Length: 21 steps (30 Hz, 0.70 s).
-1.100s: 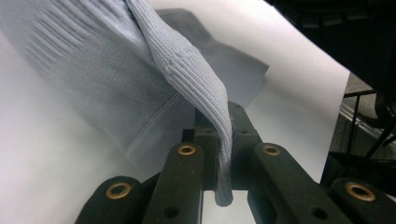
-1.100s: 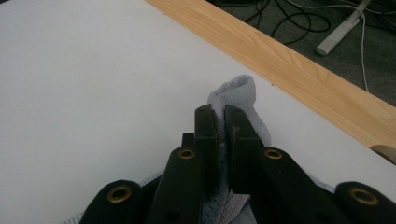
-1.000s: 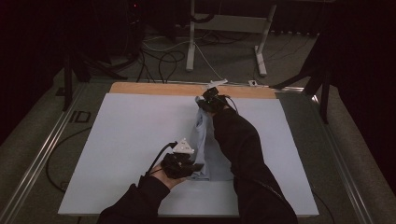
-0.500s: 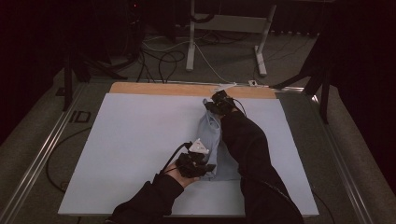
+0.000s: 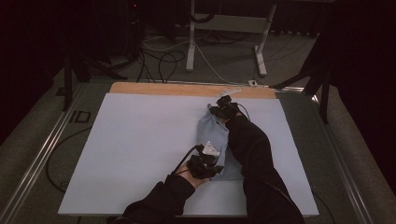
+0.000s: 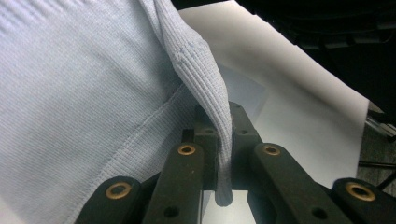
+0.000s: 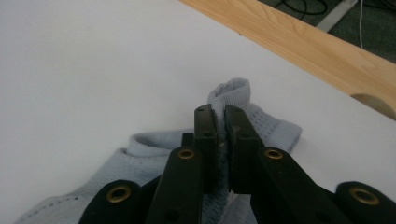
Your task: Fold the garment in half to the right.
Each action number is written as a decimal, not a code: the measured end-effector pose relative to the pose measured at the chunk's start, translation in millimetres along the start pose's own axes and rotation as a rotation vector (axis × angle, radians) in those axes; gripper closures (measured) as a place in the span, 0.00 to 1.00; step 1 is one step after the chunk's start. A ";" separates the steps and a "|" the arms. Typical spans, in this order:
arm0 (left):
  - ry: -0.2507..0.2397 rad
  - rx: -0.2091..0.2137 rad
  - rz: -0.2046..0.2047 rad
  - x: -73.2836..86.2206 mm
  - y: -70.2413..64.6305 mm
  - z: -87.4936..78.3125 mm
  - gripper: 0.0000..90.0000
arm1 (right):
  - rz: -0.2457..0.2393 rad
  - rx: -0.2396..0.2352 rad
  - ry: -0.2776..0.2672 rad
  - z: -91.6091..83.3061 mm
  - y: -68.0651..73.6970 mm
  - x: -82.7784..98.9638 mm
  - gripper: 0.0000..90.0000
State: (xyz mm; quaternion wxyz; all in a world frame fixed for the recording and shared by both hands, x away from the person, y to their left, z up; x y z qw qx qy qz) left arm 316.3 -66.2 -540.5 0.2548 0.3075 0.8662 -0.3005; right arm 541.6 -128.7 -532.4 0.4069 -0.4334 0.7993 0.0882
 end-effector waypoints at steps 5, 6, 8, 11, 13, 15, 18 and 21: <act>0.015 -0.011 0.001 -1.2 -0.6 9.0 0.96 | 0.021 -0.002 -0.006 3.3 -4.2 9.3 0.94; 0.017 -0.013 0.002 -1.7 -0.9 10.1 0.96 | 0.021 -0.002 -0.006 3.3 -4.2 9.3 0.94; 0.016 -0.014 -0.004 -2.9 -0.6 12.6 0.96 | 0.025 -0.006 -0.008 2.1 -6.2 11.3 0.90; 0.028 -0.014 -0.004 -3.7 -0.7 16.2 0.96 | 0.032 -0.003 -0.017 -1.3 -8.6 11.8 0.84; 0.027 -0.014 0.000 -3.9 -2.4 19.3 0.96 | 0.022 0.007 -0.001 -4.8 -11.0 13.8 0.78; 0.031 -0.015 0.000 -3.0 -3.9 22.2 0.96 | 0.013 0.007 0.002 -9.9 -13.3 15.5 0.72; 0.039 -0.017 0.007 -2.6 -5.7 25.7 0.96 | 0.026 -0.014 0.009 -16.0 -15.9 19.8 0.63; 0.049 -0.024 0.013 -2.8 -6.5 28.3 0.96 | 0.024 -0.026 0.006 -25.4 -16.8 20.9 0.50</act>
Point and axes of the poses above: each handheld gripper's, and its own axes: z roughly forward along the jaws, x roughly out of its underside, y roughly to its left, the point moved 7 cm from there along z, roughly forward along the jaws, and after that the axes turned 15 degrees about -z, right-handed, at the moved point
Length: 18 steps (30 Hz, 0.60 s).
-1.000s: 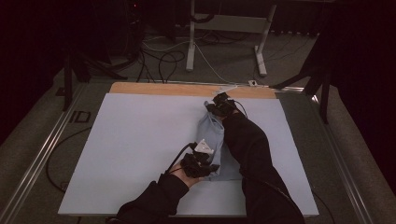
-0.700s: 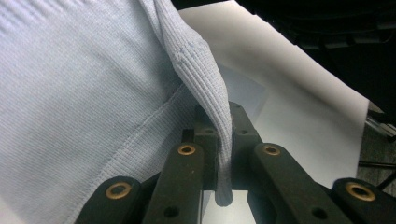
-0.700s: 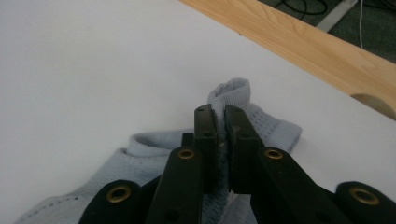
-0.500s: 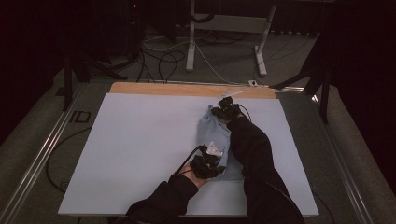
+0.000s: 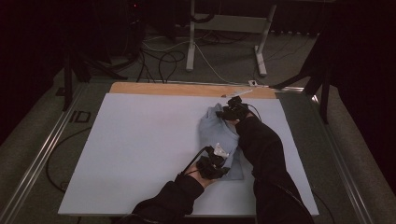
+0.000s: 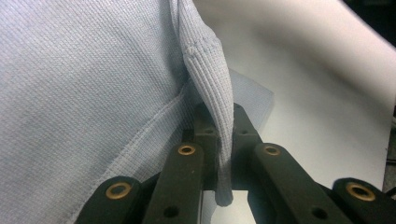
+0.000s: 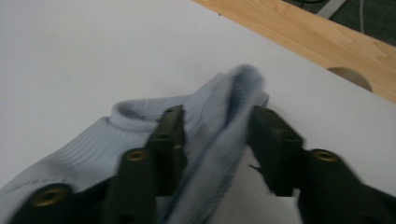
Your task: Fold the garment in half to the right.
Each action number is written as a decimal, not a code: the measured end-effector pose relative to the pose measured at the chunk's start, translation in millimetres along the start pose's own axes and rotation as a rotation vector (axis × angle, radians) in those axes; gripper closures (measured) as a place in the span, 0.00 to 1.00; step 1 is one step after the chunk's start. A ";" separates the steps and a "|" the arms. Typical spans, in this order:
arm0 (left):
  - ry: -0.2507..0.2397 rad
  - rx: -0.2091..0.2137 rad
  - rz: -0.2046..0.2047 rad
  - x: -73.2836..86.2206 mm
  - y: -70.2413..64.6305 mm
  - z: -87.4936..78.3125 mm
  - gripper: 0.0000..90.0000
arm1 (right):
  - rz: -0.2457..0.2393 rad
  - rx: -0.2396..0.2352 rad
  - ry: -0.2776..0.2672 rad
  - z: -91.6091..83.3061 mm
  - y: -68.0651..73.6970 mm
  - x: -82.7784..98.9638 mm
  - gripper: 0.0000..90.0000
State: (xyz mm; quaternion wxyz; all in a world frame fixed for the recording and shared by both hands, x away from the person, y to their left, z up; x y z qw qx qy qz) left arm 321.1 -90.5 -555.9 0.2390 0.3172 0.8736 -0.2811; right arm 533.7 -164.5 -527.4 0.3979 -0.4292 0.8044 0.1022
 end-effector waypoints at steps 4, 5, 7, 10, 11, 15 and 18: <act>0.010 -0.003 0.003 -0.9 -2.4 5.1 0.96 | -0.010 0.018 0.002 -7.5 -1.3 -1.3 0.36; 0.014 -0.006 0.002 -1.2 -2.5 6.3 0.96 | -0.003 0.025 -0.005 -10.1 -2.0 -2.3 0.34; 0.019 -0.008 0.003 -2.3 -3.6 8.5 0.96 | 0.020 0.019 -0.022 -15.4 -2.5 -4.1 0.27; 0.023 -0.013 0.000 -4.2 -4.8 11.1 0.96 | 0.035 0.023 -0.039 -22.6 -3.7 -5.4 0.22; 0.024 -0.014 -0.001 -4.8 -5.3 12.0 0.96 | 0.042 0.024 -0.047 -24.8 -4.3 -5.7 0.22; 0.024 -0.007 -0.013 -8.3 -8.9 16.7 0.95 | 0.058 0.019 -0.064 -31.8 -5.1 -6.6 0.18; 0.034 -0.007 -0.010 -9.5 -12.0 21.2 0.95 | 0.064 -0.004 -0.081 -35.3 -3.8 -7.4 0.15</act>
Point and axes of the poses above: each handheld gripper's, and its own axes: z roughly forward along the jaws, x roughly out of its underside, y roughly to its left, the point moved 7 cm from there along z, roughly forward along the jaws, and after that the axes turned 15 degrees about -z, right-handed, at the moved point
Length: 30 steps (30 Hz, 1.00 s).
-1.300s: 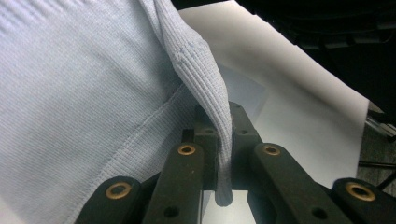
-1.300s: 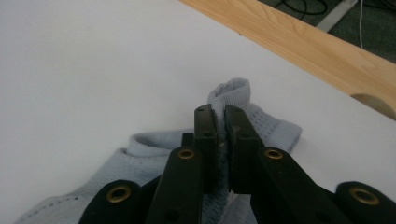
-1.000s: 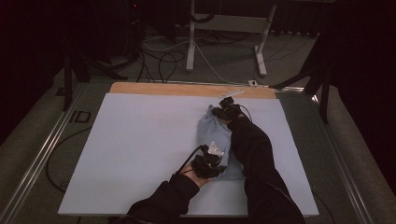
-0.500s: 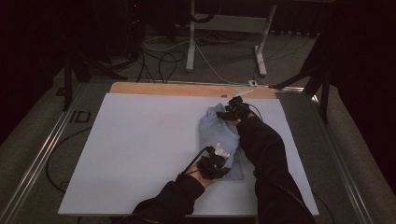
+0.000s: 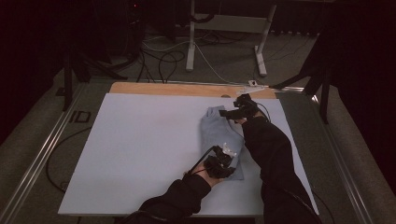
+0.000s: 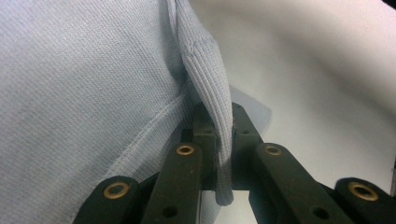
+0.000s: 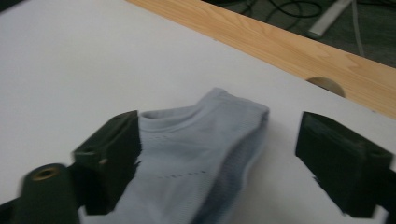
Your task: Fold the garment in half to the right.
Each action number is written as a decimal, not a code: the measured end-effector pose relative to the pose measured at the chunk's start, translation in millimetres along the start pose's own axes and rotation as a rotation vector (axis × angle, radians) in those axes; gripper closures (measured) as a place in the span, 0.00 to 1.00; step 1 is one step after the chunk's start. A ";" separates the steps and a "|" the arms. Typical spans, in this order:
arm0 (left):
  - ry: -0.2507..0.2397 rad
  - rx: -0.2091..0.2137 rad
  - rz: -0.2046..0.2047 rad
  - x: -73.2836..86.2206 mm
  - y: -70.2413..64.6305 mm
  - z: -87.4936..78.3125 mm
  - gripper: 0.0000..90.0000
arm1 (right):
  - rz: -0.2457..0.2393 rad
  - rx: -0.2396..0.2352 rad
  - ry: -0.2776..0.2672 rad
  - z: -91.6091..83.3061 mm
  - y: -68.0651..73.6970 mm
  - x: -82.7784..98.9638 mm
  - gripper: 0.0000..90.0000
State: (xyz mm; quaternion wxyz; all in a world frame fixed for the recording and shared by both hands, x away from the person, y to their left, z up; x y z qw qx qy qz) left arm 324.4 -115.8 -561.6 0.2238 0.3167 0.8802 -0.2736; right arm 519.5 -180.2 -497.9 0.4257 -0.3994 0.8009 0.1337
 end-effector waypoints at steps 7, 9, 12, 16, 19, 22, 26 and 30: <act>0.007 0.019 0.022 -0.6 -8.8 8.4 0.89 | -0.004 -0.009 0.003 -0.7 4.0 0.8 0.13; 0.010 0.020 0.030 0.8 -11.1 10.1 0.86 | -0.004 -0.013 0.001 0.0 5.3 0.8 0.13; 0.019 0.034 0.038 2.3 -13.8 11.2 0.83 | -0.006 -0.015 0.005 1.6 6.6 0.7 0.13; 0.018 0.070 0.040 3.2 -19.7 10.8 0.77 | -0.006 -0.022 0.010 4.1 8.1 1.6 0.14; 0.017 0.105 0.036 4.6 -24.9 11.3 0.73 | -0.002 -0.025 0.006 4.9 9.4 1.6 0.14; 0.016 0.151 0.044 6.8 -29.7 9.6 0.69 | -0.009 -0.027 0.006 5.4 9.7 1.6 0.14; -0.004 0.177 0.060 9.3 -32.6 0.7 0.63 | -0.007 -0.029 0.007 5.3 9.2 2.2 0.14; -0.048 0.216 0.069 10.7 -30.6 -18.5 0.55 | -0.006 -0.022 0.004 3.8 6.9 2.1 0.14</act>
Point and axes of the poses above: each handheld gripper's, and its own axes: z roughly forward along the jaws, x roughly out of its underside, y roughly to its left, the point moved 7 cm from there along z, roughly forward along the jaws, and after that the axes turned 15 degrees about -z, right-handed, at the moved point
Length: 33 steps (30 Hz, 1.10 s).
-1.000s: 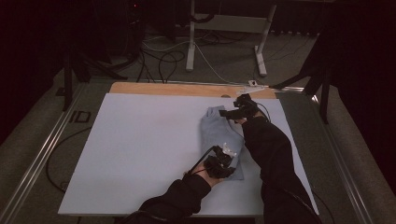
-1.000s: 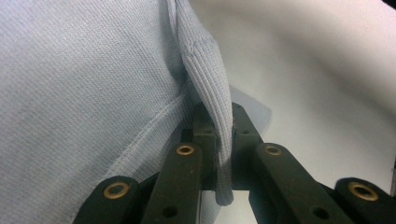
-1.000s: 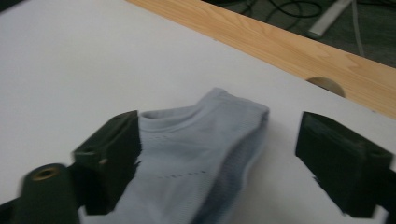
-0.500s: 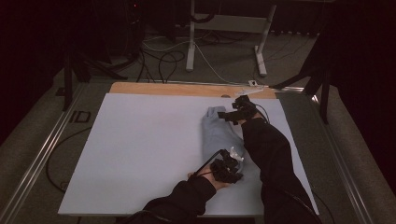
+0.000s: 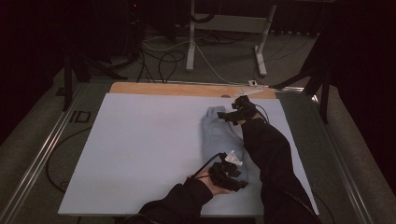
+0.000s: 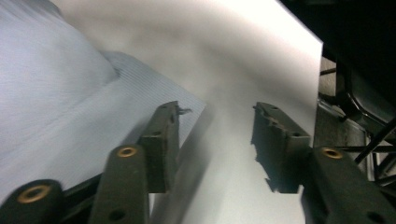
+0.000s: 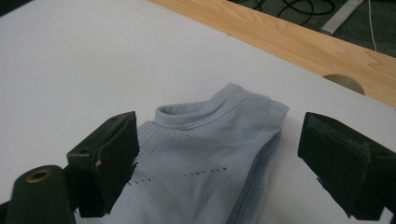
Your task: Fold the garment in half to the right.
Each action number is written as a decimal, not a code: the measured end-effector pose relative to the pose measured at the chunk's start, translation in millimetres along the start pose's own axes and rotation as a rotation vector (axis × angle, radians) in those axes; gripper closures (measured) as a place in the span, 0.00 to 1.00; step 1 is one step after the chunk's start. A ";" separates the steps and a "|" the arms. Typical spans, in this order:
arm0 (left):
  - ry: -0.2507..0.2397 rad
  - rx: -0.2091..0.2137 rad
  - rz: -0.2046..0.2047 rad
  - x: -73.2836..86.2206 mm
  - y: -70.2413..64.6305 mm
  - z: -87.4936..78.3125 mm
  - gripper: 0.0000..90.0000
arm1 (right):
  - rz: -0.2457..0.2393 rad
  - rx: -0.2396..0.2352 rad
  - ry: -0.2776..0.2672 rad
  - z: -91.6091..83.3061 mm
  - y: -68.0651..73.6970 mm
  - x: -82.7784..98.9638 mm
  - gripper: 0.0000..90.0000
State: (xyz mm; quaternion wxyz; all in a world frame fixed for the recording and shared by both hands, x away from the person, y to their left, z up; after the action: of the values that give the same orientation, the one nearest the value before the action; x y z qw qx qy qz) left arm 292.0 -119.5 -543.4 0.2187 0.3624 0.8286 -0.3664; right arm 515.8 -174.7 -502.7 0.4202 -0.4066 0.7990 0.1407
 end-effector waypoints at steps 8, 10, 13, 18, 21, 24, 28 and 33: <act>-0.125 0.022 -0.008 -5.2 12.4 -42.1 0.34 | 0.005 0.001 0.004 4.8 -2.0 -0.8 0.14; -0.154 0.023 0.046 -3.3 16.1 -50.7 0.21 | 0.006 0.000 0.010 7.1 -1.8 -0.7 0.14; -0.184 -0.028 0.096 -1.0 23.7 -61.5 0.13 | 0.004 0.006 0.026 11.7 -2.0 -0.2 0.14; -0.223 -0.074 0.093 7.5 37.3 -88.2 0.00 | 0.009 -0.002 0.043 18.2 -3.6 1.9 0.12; -0.261 -0.102 0.071 14.6 46.6 -108.7 0.00 | 0.026 0.003 0.067 24.1 -7.7 7.8 0.15; -0.299 -0.145 0.070 23.0 57.6 -129.5 0.00 | 0.059 0.025 0.090 28.6 -14.8 15.5 0.20; -0.313 -0.154 0.045 35.2 67.9 -148.1 0.00 | 0.092 0.025 0.114 34.7 -17.9 24.7 0.25; -0.336 -0.202 -0.009 66.2 93.3 -173.4 0.00 | 0.103 0.044 0.196 46.6 -20.7 41.4 0.39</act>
State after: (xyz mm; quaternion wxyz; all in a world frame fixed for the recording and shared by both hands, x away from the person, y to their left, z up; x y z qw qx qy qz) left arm 303.7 86.1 -516.6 0.3875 0.2687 0.8146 -0.3376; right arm 544.5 -183.4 -561.1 0.3408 -0.3675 0.8590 0.1042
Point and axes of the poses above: each handheld gripper's, and its own axes: z roughly forward along the jaws, x roughly out of its underside, y roughly to its left, the point moved 7 cm from there along z, roughly forward along the jaws, and after that the axes turned 15 degrees about -z, right-handed, at the moved point
